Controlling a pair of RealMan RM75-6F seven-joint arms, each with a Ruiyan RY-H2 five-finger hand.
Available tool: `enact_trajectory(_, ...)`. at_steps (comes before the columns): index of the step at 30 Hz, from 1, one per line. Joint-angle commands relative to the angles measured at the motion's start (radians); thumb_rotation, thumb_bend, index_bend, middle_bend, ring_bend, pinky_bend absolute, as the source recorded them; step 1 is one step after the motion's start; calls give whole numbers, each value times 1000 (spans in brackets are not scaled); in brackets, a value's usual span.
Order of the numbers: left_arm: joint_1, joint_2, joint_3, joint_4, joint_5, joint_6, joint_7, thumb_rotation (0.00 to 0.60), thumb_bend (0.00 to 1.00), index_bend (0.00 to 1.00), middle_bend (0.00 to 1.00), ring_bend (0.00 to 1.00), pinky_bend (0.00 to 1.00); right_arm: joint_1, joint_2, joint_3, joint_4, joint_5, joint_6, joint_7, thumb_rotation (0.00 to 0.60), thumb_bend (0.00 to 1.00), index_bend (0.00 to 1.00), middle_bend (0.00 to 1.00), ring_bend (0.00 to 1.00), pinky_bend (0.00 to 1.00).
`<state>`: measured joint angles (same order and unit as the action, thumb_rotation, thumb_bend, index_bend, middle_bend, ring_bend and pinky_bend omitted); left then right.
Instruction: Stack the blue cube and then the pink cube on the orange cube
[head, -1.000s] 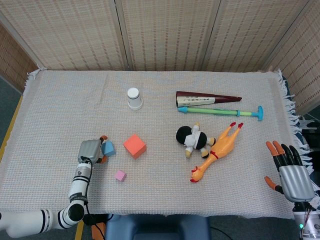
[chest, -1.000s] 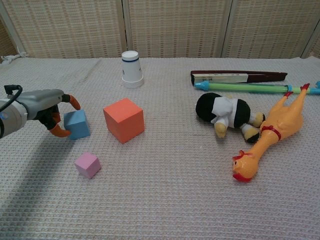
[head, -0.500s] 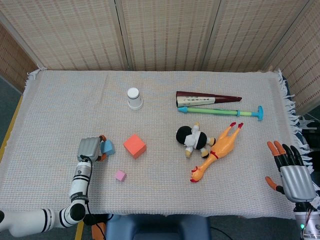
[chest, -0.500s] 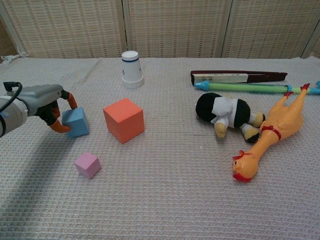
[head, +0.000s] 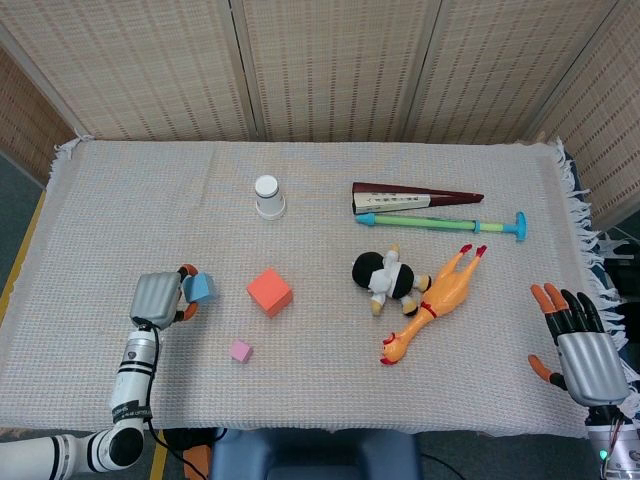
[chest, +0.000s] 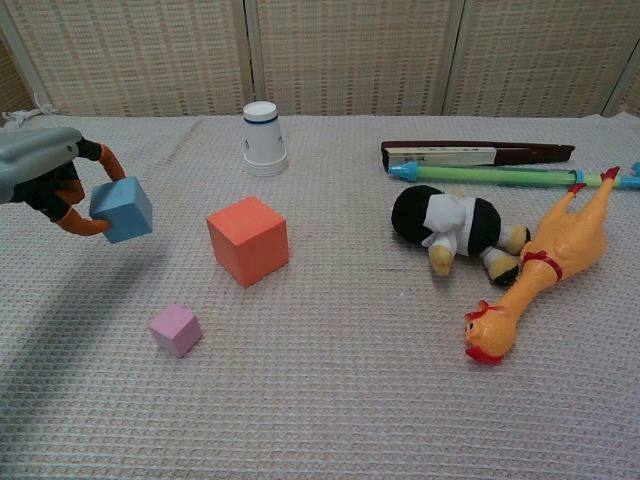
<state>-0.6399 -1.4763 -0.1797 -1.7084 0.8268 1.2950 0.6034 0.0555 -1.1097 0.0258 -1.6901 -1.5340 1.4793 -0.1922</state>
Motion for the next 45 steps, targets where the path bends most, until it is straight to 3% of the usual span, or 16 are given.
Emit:
enact_trajectory(1, 9, 29, -5, -57, 26, 10, -7, 600, 320, 565, 1000, 1000, 1000, 2, -1, -3, -2, -4, -6, -2, 600, 116, 0, 0, 0, 0)
enact_trajectory(9, -25, 23, -36, -134, 26, 21, 58, 600, 323, 568, 1000, 1000, 1000, 0, 7, -10, -7, -16, -3, 10, 600, 115, 0, 0, 0, 0)
enact_trajectory(19, -156, -16, -146, -238, -259, 40, 270, 600, 320, 596, 1000, 1000, 1000, 1, 20, -16, -13, -17, -13, 20, 600, 115, 0, 0, 0, 0)
enact_trajectory(45, -355, -236, -202, -109, -413, 192, 465, 600, 320, 664, 1000, 1000, 1000, 3, 49, -34, -26, -41, -27, 64, 600, 116, 0, 0, 0, 0)
